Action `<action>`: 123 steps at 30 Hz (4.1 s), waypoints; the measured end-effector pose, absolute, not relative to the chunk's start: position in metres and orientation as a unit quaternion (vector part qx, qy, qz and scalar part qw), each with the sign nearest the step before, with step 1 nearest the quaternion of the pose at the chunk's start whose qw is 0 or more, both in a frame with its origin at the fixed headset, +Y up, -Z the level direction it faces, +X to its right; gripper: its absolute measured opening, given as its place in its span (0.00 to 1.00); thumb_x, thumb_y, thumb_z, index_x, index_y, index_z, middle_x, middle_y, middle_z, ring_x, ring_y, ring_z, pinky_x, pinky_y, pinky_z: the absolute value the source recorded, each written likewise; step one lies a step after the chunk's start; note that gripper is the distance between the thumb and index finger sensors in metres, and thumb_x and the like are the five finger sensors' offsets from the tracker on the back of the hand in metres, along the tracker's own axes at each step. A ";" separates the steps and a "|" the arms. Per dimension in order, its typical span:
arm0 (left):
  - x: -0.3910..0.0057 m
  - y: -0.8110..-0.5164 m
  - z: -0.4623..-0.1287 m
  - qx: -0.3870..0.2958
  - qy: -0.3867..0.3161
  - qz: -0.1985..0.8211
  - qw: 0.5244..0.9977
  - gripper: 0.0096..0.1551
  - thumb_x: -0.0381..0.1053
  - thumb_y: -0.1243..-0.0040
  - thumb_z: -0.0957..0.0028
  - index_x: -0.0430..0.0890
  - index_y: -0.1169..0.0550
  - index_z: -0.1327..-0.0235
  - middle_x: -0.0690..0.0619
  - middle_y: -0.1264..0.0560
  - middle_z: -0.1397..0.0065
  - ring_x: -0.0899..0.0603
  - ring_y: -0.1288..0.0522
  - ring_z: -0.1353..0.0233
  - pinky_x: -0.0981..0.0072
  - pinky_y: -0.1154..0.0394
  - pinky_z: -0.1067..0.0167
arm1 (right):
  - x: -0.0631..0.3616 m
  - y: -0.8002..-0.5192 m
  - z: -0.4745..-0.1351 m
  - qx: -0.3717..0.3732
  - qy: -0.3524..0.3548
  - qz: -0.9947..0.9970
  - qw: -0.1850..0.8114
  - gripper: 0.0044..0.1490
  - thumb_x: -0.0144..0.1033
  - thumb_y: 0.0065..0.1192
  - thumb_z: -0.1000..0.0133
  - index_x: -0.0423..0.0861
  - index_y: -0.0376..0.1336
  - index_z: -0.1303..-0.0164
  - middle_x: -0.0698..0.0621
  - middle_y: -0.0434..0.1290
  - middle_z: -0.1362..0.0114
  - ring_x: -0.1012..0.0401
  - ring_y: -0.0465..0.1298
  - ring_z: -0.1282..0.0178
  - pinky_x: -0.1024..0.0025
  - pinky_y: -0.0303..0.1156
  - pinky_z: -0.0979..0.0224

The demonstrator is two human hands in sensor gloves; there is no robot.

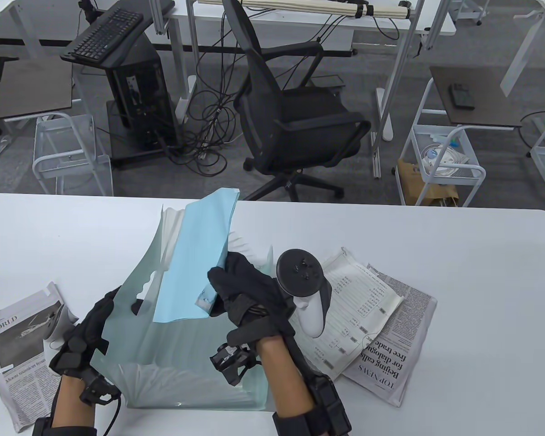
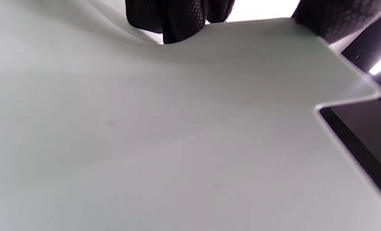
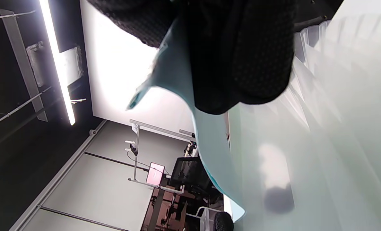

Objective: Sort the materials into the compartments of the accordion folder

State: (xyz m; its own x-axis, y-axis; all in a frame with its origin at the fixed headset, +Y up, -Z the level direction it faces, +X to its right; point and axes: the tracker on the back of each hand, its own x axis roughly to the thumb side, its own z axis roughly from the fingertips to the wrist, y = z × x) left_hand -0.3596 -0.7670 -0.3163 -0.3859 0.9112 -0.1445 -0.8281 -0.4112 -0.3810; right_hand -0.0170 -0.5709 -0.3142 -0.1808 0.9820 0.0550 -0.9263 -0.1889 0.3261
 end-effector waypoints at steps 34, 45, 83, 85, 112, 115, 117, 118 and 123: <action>-0.359 -0.764 -0.316 -0.162 -0.127 0.822 0.532 0.49 0.73 0.41 0.48 0.55 0.46 0.21 0.47 0.29 0.27 0.39 0.45 0.16 0.26 0.57 0.30 | -0.080 -0.603 -0.318 0.118 0.161 0.795 0.573 0.33 0.27 0.54 0.29 0.24 0.48 0.23 0.27 0.67 0.32 0.42 0.81 0.47 0.58 0.83 0.43; -0.359 -0.764 -0.315 -0.159 -0.124 0.825 0.528 0.49 0.73 0.41 0.48 0.55 0.45 0.21 0.47 0.29 0.27 0.39 0.45 0.16 0.26 0.58 0.29 | -0.088 -0.611 -0.318 0.131 0.170 0.805 0.553 0.36 0.27 0.58 0.30 0.24 0.47 0.22 0.26 0.64 0.29 0.40 0.80 0.44 0.56 0.82 0.40; -0.359 -0.766 -0.314 -0.159 -0.115 0.824 0.532 0.47 0.73 0.41 0.48 0.55 0.44 0.22 0.47 0.28 0.27 0.39 0.43 0.17 0.29 0.56 0.26 | 0.159 -0.659 -0.286 -0.082 -0.014 0.905 0.417 0.33 0.28 0.56 0.30 0.30 0.50 0.19 0.26 0.62 0.24 0.32 0.72 0.37 0.39 0.70 0.35; -0.360 -0.766 -0.314 -0.159 -0.115 0.824 0.531 0.47 0.73 0.41 0.48 0.55 0.44 0.22 0.47 0.28 0.27 0.39 0.43 0.17 0.29 0.56 0.26 | 0.169 -0.668 -0.285 -0.108 -0.014 0.913 0.392 0.34 0.28 0.56 0.30 0.30 0.50 0.19 0.26 0.62 0.24 0.32 0.72 0.37 0.39 0.70 0.35; -0.349 -0.766 -0.317 -0.179 -0.110 0.804 0.556 0.47 0.73 0.42 0.48 0.55 0.44 0.21 0.48 0.27 0.27 0.40 0.43 0.17 0.31 0.58 0.26 | 0.115 -0.789 -0.301 -0.194 0.142 0.969 0.059 0.55 0.46 0.48 0.27 0.20 0.29 0.20 0.12 0.43 0.23 0.18 0.48 0.29 0.24 0.50 0.27; -0.349 -0.765 -0.317 -0.177 -0.110 0.799 0.565 0.47 0.73 0.42 0.48 0.55 0.44 0.21 0.48 0.27 0.27 0.40 0.43 0.17 0.31 0.58 0.26 | 0.113 -0.787 -0.303 -0.200 0.131 0.969 0.057 0.55 0.44 0.51 0.28 0.20 0.29 0.21 0.13 0.46 0.24 0.21 0.52 0.31 0.28 0.54 0.28; -0.348 -0.765 -0.318 -0.180 -0.110 0.798 0.565 0.48 0.73 0.42 0.48 0.55 0.44 0.21 0.48 0.27 0.27 0.40 0.43 0.17 0.31 0.58 0.26 | 0.111 -0.786 -0.303 -0.202 0.115 0.971 0.054 0.56 0.42 0.54 0.29 0.20 0.29 0.22 0.15 0.49 0.26 0.24 0.56 0.33 0.32 0.57 0.30; -0.347 -0.766 -0.318 -0.181 -0.110 0.798 0.564 0.48 0.73 0.41 0.48 0.55 0.44 0.21 0.48 0.27 0.27 0.40 0.43 0.17 0.31 0.58 0.26 | 0.112 -0.785 -0.303 -0.204 0.108 0.971 0.056 0.56 0.42 0.55 0.30 0.20 0.29 0.22 0.17 0.51 0.26 0.26 0.58 0.33 0.34 0.58 0.31; -0.344 -0.766 -0.316 -0.178 -0.108 0.797 0.567 0.48 0.73 0.41 0.48 0.54 0.44 0.21 0.48 0.28 0.27 0.40 0.43 0.17 0.32 0.58 0.25 | 0.118 -0.780 -0.300 -0.211 0.078 0.971 0.081 0.61 0.39 0.64 0.33 0.19 0.29 0.23 0.26 0.59 0.31 0.38 0.68 0.39 0.45 0.68 0.36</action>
